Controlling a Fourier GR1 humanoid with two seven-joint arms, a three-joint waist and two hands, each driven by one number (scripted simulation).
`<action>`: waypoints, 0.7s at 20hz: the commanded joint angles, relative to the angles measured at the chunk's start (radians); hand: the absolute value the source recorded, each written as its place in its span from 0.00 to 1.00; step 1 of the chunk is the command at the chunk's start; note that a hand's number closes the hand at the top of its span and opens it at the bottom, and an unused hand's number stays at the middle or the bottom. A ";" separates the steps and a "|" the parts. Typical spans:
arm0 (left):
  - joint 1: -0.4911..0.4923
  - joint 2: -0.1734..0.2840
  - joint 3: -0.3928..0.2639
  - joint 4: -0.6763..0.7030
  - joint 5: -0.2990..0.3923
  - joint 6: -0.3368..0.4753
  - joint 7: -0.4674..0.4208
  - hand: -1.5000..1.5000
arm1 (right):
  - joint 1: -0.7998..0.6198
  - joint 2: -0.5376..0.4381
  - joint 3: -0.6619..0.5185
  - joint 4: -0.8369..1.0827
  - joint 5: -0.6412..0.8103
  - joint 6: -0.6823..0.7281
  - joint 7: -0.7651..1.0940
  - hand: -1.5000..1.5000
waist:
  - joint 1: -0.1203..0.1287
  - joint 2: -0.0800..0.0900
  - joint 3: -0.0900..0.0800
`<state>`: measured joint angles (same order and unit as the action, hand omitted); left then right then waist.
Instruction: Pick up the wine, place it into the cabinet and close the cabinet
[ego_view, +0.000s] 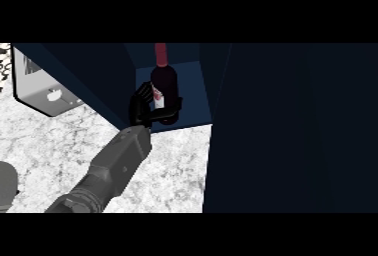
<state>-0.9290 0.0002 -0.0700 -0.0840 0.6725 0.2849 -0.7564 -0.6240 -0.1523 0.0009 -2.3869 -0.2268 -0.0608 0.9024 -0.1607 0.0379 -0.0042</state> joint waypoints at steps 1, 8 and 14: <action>0.038 0.000 -0.025 -0.002 0.008 -0.008 -0.017 1.00 | 0.000 0.007 -0.004 -0.001 -0.038 0.012 -0.014 0.00 | -0.015 0.000 0.000; 0.020 0.000 -0.041 -0.007 0.027 0.058 -0.002 1.00 | -0.019 -0.010 -0.030 0.010 -0.045 0.016 -0.001 0.00 | -0.023 0.001 -0.001; 0.035 0.000 -0.067 -0.029 0.041 0.064 -0.011 1.00 | 0.011 0.018 -0.014 0.005 -0.040 0.000 0.000 0.00 | -0.018 -0.001 -0.001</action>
<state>-0.8953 0.0000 -0.1228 -0.1002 0.7034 0.3395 -0.7704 -0.6285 -0.1471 -0.0112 -2.3801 -0.2580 -0.0515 0.9038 -0.1868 0.0373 -0.0050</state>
